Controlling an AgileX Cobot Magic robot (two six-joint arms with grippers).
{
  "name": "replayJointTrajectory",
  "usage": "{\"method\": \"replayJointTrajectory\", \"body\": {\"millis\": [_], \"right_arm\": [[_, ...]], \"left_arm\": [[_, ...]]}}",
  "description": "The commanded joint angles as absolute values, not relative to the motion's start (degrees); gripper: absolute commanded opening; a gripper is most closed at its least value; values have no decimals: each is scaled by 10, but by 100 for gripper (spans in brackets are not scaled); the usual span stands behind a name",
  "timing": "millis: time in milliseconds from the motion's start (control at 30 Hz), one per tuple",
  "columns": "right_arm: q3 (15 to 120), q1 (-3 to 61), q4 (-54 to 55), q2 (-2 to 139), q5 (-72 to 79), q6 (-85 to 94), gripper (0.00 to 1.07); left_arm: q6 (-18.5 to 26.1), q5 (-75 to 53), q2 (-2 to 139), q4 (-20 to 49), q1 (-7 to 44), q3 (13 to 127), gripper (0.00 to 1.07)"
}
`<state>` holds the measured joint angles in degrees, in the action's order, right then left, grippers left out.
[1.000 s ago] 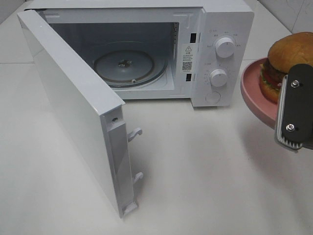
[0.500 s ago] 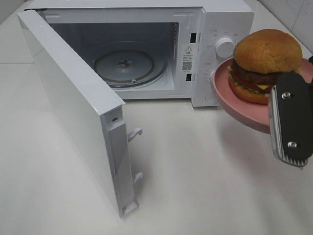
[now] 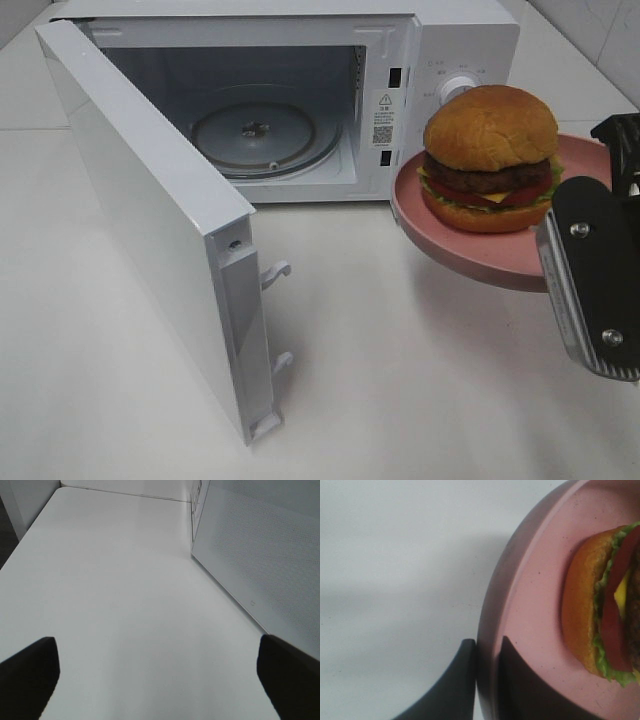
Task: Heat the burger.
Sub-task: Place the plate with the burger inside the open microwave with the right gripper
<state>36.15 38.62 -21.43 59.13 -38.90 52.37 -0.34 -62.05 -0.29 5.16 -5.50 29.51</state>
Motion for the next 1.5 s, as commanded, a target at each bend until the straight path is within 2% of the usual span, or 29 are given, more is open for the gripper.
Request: {"method": "replayJointTrajectory", "body": {"millis": [33, 500, 733, 1500], "right_arm": [[366, 390, -226, 586, -330, 549, 8], [366, 390, -226, 586, -237, 549, 9], [365, 390, -190, 587, -205, 554, 0], [365, 390, -182, 600, -199, 620, 0]], "left_arm": [[-5, -612, -4, 52, -57, 294, 100], [-5, -612, -4, 52, -57, 294, 100], [-5, -612, -4, 52, -57, 294, 100], [-5, -612, -4, 52, -57, 294, 100]]}}
